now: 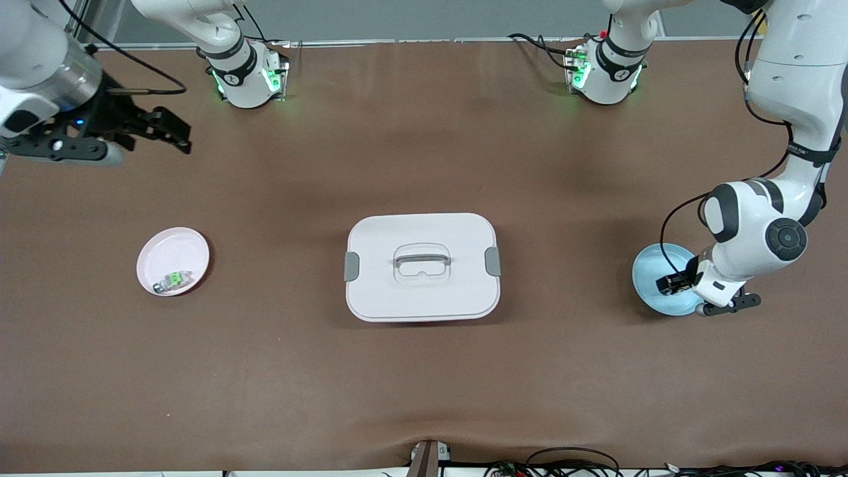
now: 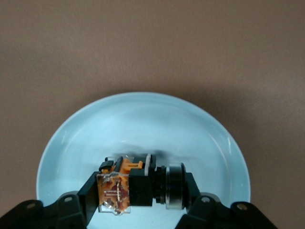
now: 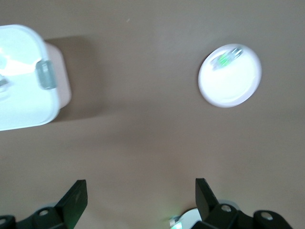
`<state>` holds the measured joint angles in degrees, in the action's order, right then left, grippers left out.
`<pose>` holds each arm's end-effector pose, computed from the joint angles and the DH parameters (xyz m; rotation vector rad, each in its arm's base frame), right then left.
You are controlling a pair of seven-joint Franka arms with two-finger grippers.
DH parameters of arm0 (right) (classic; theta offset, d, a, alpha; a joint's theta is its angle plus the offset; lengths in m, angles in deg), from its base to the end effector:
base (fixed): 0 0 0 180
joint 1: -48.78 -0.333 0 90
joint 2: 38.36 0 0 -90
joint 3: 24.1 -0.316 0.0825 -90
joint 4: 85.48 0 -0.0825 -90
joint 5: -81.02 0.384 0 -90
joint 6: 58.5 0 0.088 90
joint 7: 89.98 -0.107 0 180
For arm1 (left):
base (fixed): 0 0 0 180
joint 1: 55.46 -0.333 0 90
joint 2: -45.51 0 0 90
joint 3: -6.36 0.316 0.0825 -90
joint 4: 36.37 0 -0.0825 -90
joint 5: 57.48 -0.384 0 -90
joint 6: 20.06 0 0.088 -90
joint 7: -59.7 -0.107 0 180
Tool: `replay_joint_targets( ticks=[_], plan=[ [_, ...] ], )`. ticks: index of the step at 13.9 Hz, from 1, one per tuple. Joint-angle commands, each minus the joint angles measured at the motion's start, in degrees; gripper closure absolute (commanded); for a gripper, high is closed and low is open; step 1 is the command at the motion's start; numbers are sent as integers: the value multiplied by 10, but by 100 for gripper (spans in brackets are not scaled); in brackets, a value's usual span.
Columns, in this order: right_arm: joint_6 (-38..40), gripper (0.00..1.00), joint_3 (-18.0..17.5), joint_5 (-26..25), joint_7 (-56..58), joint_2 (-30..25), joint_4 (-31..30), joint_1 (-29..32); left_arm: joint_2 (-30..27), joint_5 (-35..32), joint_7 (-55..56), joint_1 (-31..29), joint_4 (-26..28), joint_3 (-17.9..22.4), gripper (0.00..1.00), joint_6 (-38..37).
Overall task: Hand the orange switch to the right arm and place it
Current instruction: 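Lift the switch with the left gripper while the right gripper approaches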
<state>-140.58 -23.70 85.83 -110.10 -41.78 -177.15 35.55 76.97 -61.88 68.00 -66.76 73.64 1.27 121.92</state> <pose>0.5056 0.1252 0.6321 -3.0797 0.1852 0.1963 0.6243 0.0699 0.2055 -3.1237 -0.3233 -0.0189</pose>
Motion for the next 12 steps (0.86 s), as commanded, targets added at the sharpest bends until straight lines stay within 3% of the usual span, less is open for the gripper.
replay_joint_targets(
  ticks=[1,3,8,12],
  plan=[
    [12,0,5,40,-73,2,5,-23,-41,-3,22,-5,6,-6,100,-21],
    [7,0,5,41,-128,0,-9,-61,-64,-3,57,2,-4,-12,100,-66],
    [-35,0,5,80,-212,-10,-36,-110,-105,-1,167,-1,-44,-76,100,-184],
    [-102,0,6,171,-245,-34,-94,-114,-104,32,305,1,-101,-142,100,-253]
  ],
)
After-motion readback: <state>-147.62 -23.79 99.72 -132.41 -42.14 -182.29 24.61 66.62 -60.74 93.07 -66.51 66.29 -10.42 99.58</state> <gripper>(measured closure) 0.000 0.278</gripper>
